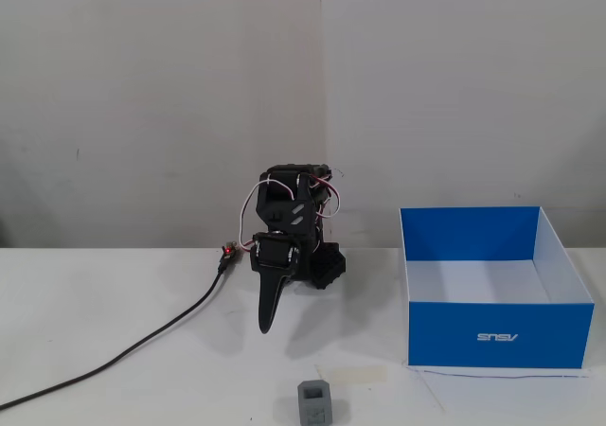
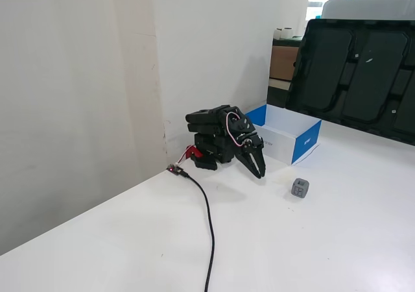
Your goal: Pick the gray block and keep it in the box.
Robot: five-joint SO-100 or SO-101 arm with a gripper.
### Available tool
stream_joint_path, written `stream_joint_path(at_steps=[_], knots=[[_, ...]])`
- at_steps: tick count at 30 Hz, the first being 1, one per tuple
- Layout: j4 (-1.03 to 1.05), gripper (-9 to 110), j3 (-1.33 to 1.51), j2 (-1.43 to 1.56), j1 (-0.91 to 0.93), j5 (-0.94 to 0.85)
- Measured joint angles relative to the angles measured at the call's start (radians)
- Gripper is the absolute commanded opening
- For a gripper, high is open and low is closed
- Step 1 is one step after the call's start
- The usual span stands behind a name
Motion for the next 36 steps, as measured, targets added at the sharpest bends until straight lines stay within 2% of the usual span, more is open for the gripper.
stream_joint_path(at_steps=[20,36], knots=[[0.0,0,0.0,0.0,0.0,0.0],[-0.032,0,0.0,0.0,-0.109,0.0]])
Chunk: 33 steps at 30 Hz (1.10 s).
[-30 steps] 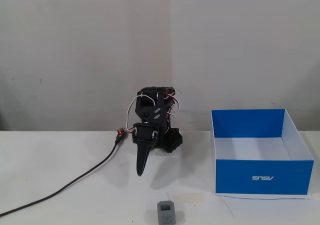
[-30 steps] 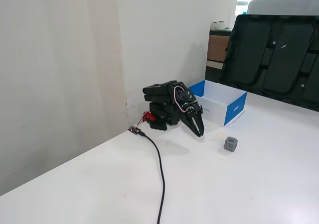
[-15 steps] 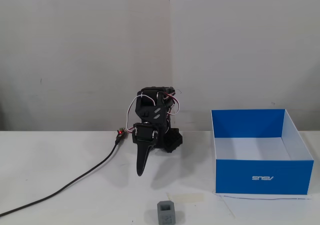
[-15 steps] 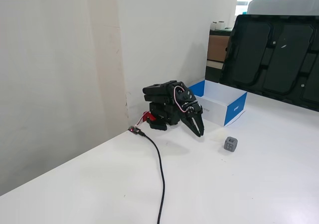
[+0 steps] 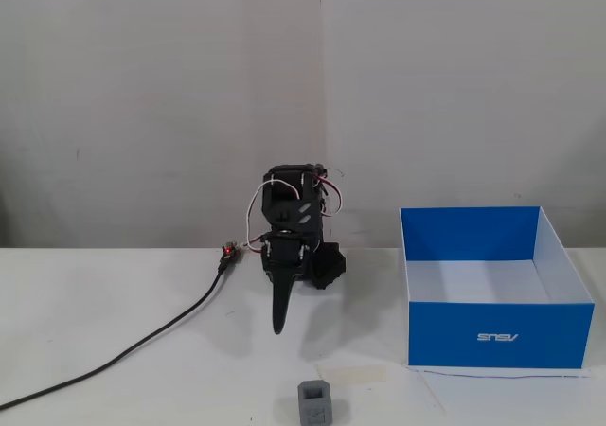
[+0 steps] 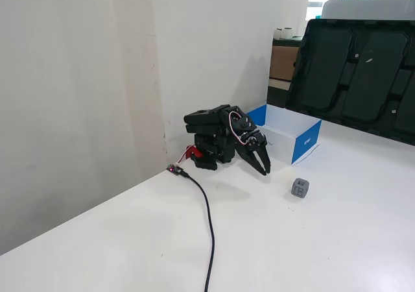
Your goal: Pick the gray block and keep it in the box.
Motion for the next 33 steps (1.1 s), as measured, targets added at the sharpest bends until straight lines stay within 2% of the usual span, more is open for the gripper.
stream_joint_path(at_steps=[7,24,25,27,33], knots=[[-0.014,0,-0.083,-0.048,0.002,0.0],[-0.092,0,-0.635,-1.028,-0.02,0.075],[-0.092,1,-0.661,-1.063,-0.031,0.078],[-0.092,10,-0.707,-1.123,-0.044,0.08],[-0.092,20,-0.808,-1.241,-0.086,0.112]])
